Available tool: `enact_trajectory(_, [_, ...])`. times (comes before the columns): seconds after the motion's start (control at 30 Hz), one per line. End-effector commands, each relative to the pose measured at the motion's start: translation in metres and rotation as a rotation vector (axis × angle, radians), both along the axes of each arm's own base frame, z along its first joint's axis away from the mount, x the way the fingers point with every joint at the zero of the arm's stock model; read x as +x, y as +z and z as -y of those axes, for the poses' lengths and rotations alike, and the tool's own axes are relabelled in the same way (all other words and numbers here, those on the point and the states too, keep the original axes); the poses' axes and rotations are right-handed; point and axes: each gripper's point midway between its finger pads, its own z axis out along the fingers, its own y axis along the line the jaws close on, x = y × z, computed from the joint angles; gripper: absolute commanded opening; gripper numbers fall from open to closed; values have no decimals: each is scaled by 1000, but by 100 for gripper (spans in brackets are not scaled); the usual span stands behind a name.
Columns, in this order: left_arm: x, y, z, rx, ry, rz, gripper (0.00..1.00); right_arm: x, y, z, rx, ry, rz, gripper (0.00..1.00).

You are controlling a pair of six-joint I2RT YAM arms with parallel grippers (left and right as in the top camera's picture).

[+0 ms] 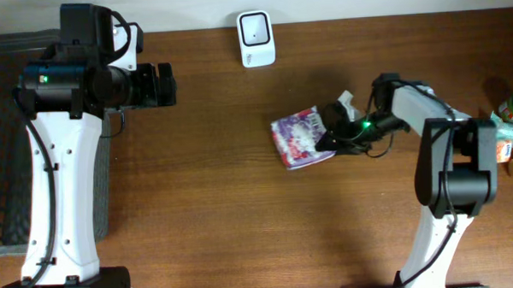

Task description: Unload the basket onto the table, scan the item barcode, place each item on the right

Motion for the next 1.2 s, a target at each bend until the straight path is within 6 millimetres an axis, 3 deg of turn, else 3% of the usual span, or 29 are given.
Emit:
enact_trajectory(0.0, [-3,7,1,-5,-11,19,99,-8,24,-52,183,73,22,38])
enact_trajectory(0.07, [-3,7,1,-5,-11,19,99,-15,28,-80,217,135,39,34])
enact_trajectory(0.13, [-3,7,1,-5,-11,19,99,-15,28,-93,217,152,47,22])
enact_trajectory(0.2, [-3,7,0,-5,-10,19,99,-8,26,-95,207,135,56,21])
enact_trajectory(0.27, [-3,7,1,-5,-11,19,99,1,18,-82,134,88,41,42])
enact_trajectory(0.3, [-3,7,0,-5,-10,19,99,7,15,-73,102,58,30,46])
enact_trajectory(0.37, [-3,7,1,-5,-11,19,99,22,22,-55,98,-38,-16,80])
enact_trajectory(0.4, [-3,7,1,-5,-11,19,99,26,31,-50,118,-60,-31,85])
enact_trajectory(0.53, [-3,7,1,-5,-11,19,99,21,59,-49,208,-117,-169,84])
enact_trajectory(0.57, [-3,7,1,-5,-11,19,99,2,56,-52,183,-115,-273,84])
enact_trajectory(0.7, [-3,7,1,-5,-11,19,99,-38,38,-68,140,-104,-456,85])
enact_trajectory(0.8, [-3,7,1,-5,-11,19,99,-55,22,-77,97,-170,-611,84])
enact_trajectory(0.9, [-3,7,1,-5,-11,19,99,-58,9,-86,73,-217,-668,82])
enact_trajectory(1.03, [-3,7,0,-5,-10,19,99,-42,-12,-95,-3,-330,-684,68])
enact_trajectory(1.1, [-3,7,1,-5,-11,19,99,-27,-15,-102,9,-356,-633,55])
enact_trajectory(1.17, [-3,7,0,-5,-10,19,99,-6,-15,-106,41,-361,-526,32])
